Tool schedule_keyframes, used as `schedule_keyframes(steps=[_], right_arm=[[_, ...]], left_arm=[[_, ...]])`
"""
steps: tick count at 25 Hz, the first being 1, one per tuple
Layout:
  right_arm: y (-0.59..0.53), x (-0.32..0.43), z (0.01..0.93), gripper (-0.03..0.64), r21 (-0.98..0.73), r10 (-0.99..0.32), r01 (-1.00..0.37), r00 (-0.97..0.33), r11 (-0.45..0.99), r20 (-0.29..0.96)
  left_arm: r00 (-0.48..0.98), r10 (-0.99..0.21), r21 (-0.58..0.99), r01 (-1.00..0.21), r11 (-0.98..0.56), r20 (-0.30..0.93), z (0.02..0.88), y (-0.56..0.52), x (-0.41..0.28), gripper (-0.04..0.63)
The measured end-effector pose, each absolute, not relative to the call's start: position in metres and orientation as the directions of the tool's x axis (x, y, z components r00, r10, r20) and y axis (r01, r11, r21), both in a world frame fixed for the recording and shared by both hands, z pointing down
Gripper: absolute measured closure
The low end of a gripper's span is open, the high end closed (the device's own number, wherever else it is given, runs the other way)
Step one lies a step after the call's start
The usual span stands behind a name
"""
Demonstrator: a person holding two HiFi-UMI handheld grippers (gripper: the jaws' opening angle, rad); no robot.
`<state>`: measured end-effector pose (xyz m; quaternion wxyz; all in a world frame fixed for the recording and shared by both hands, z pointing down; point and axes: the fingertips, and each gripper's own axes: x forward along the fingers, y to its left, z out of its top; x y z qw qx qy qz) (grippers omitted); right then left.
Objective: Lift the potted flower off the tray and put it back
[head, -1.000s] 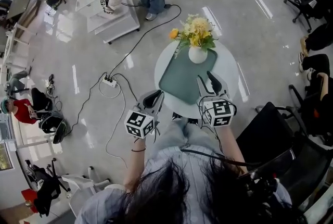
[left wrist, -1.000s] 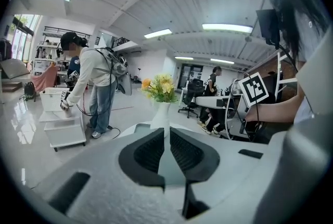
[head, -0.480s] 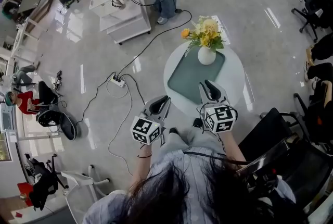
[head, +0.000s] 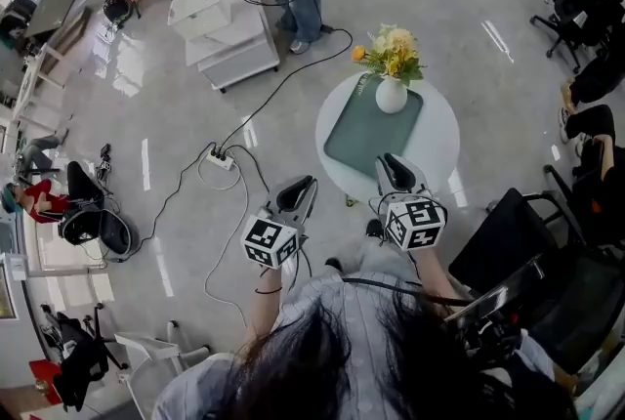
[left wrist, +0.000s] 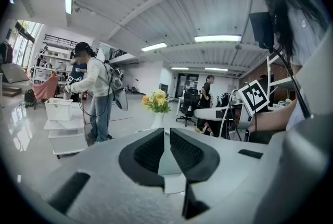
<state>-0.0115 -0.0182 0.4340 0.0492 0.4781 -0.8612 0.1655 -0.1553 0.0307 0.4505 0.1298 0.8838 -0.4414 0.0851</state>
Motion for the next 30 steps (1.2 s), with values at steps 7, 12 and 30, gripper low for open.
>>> schedule_keyframes(steps=[7, 12, 30], right_arm=[[0.023, -0.041, 0.425, 0.543, -0.213, -0.827, -0.858, -0.51, 0.468, 0.237], [0.053, -0.049, 0.428, 0.549, -0.211, -0.843, -0.875, -0.479, 0.435, 0.246], [0.144, -0.015, 0.417, 0.563, -0.079, -0.781, -0.817, -0.571, 0.571, 0.252]], left_arm=[[0.648, -0.715, 0.159, -0.76, -0.631, 0.263, 0.451, 0.06, -0.179, 0.554], [0.705, -0.66, 0.159, -0.705, -0.691, 0.26, 0.451, 0.079, -0.175, 0.554], [0.69, -0.69, 0.177, -0.723, -0.667, 0.217, 0.45, 0.151, -0.103, 0.554]])
